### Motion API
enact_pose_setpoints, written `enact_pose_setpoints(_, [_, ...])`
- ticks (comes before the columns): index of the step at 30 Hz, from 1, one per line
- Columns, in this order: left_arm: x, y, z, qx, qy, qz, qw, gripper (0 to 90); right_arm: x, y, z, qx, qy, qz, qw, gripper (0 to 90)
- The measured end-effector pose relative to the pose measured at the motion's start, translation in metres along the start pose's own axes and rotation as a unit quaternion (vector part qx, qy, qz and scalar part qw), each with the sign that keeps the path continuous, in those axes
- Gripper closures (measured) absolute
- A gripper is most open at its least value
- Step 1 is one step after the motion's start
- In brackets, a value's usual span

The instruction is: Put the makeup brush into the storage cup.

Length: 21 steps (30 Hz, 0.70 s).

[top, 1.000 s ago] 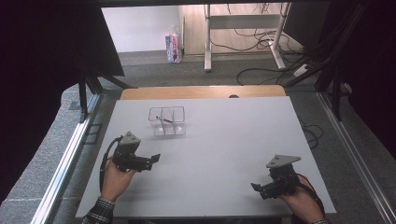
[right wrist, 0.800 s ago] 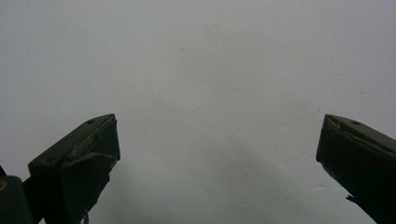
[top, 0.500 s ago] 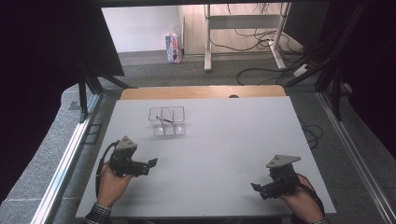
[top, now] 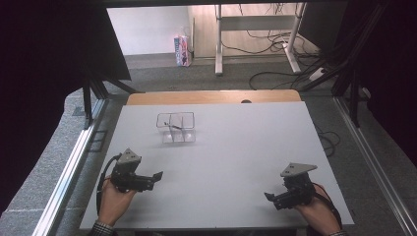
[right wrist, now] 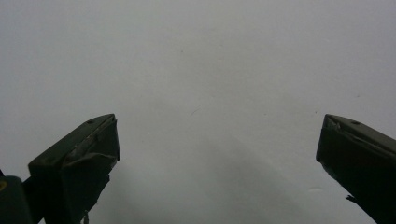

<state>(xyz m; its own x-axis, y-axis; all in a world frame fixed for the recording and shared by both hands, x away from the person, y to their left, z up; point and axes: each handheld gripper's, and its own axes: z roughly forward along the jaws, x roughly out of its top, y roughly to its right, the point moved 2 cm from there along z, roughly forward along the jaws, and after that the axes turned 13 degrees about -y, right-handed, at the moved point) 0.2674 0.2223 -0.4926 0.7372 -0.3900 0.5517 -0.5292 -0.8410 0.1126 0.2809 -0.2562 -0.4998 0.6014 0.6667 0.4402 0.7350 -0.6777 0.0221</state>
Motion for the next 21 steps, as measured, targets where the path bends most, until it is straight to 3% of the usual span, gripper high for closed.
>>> enact_pose_setpoints(12, [-0.012,0.004,-0.008,-0.002,0.003,-0.003,1.0,1.7,0.0,0.0,-0.001,-0.001,0.004,0.001,1.0,0.0])
enact_pose_setpoints(21, [-0.02,0.005,-0.013,0.014,0.003,-0.001,0.9999,1.6,0.0,0.001,-0.001,-0.001,0.004,0.002,1.0,0.0])
